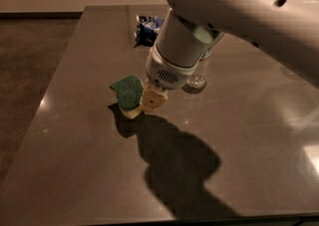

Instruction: Move sponge near blue chip bag

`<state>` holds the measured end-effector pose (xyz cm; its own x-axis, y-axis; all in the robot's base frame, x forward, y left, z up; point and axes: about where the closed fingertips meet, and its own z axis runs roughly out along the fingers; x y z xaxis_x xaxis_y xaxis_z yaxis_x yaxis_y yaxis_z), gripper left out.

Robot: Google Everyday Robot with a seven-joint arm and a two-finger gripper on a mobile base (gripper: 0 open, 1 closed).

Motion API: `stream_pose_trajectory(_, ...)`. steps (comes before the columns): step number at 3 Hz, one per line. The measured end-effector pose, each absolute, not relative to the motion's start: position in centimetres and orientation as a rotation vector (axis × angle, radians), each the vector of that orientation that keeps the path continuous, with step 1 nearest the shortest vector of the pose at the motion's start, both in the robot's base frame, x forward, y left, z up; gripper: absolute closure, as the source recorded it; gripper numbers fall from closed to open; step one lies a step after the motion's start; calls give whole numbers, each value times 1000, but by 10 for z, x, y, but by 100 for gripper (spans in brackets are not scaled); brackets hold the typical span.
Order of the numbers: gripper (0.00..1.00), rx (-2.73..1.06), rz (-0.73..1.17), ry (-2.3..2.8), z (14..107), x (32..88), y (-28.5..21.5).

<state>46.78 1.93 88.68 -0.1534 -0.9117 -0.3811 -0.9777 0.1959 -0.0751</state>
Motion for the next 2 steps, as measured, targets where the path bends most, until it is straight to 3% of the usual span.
stream_pose_trajectory(2, 100, -1688, 185, 2201, 891, 473, 14)
